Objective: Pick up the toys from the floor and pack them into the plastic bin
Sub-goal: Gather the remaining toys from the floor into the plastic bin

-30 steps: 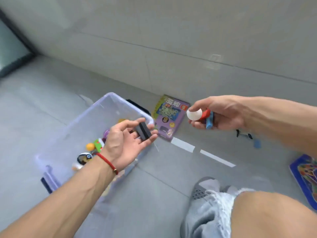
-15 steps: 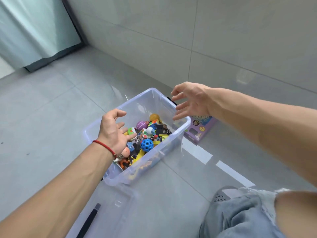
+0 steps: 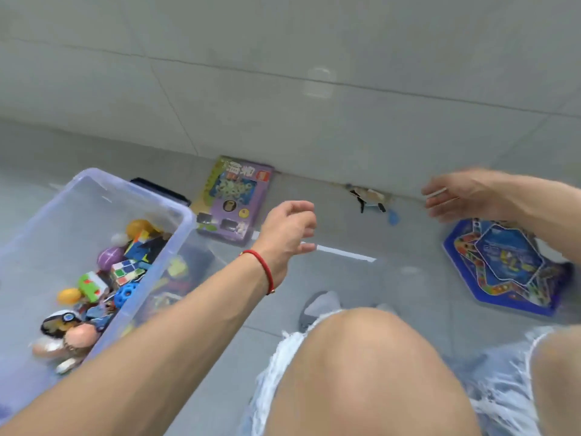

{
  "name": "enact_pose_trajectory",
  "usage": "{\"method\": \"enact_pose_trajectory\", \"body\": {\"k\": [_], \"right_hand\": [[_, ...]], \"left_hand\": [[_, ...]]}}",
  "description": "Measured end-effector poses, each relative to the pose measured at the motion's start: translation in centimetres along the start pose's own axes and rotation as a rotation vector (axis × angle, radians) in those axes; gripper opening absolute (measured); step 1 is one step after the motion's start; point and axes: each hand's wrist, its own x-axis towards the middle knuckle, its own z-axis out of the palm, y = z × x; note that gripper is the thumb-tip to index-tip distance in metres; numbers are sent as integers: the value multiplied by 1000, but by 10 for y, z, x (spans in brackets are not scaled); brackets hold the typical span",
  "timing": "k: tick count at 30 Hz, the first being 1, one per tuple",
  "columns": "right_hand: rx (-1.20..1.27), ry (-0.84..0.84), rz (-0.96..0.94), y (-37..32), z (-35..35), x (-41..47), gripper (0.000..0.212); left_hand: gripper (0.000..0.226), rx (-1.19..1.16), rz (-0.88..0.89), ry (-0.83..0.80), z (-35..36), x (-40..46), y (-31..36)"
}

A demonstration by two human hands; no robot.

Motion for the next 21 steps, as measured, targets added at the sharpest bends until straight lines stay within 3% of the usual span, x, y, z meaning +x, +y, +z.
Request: {"method": "enact_pose_trajectory", "body": {"k": [7,12,17,21], "right_hand": [[-141,80,63,105,6,106,28],[-578,146,-324,111,48,173,43],[-796,259,-728,82,82,227,60],[-890,334,-734,72,106,261,54]], "left_hand": [[42,433,-98,-100,91,128,-52],[51,619,-37,-102,119,206,-87],[50,491,-84,-17,144,261,-110],[43,242,-138,124,150,274,-121]]}}
